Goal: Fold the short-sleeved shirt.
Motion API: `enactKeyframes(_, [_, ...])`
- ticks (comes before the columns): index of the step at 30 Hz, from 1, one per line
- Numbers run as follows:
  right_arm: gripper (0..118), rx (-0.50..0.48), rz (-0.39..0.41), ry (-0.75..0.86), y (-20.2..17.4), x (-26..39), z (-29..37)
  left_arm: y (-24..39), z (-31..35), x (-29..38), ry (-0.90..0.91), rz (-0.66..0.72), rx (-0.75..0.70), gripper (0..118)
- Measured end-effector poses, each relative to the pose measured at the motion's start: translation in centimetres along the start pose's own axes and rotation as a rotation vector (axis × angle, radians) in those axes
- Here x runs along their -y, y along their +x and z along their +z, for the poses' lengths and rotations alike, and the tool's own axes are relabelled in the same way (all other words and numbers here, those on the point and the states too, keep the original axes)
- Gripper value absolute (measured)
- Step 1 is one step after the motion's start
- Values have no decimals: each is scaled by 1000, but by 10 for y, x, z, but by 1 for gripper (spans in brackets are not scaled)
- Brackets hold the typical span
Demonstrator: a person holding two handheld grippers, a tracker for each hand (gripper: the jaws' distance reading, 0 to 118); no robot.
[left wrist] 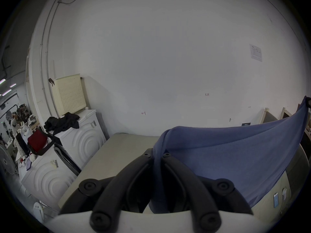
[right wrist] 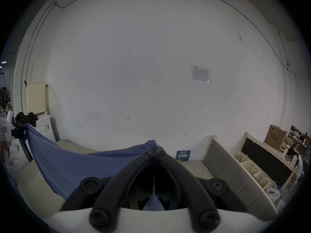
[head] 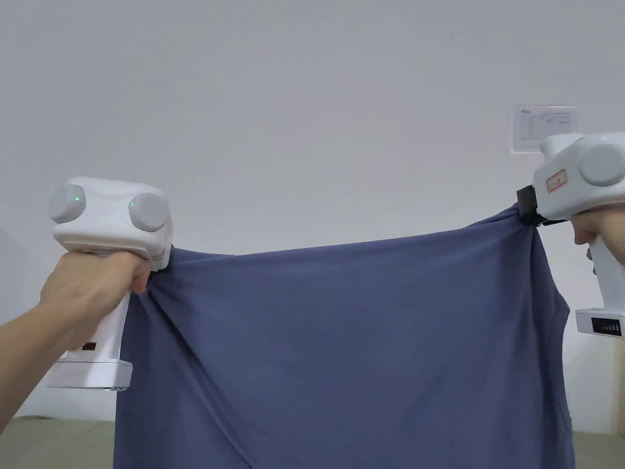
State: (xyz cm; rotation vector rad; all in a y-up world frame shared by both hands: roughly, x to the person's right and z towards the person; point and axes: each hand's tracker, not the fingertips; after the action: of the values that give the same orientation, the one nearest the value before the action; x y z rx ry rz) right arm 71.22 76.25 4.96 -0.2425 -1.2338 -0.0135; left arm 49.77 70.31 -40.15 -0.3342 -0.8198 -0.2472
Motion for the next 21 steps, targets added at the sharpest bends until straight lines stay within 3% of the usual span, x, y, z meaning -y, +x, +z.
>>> enactKeyframes(7, [0,0,-52,24,-14,4,-53,18,-58,-12,63,11,-84,1])
enactKeyframes(11, [0,6,-1,21,-36,20,-82,22,-93,4,71,38,-95,1])
enactKeyframes(16, [0,-10,23,-8,-53,58,-119,27,-146,47,30,3,-111,1])
enactKeyframes(21, [0,-51,-55,-129,-57,151,-128,33,-187,129,-97,-44,-67,1])
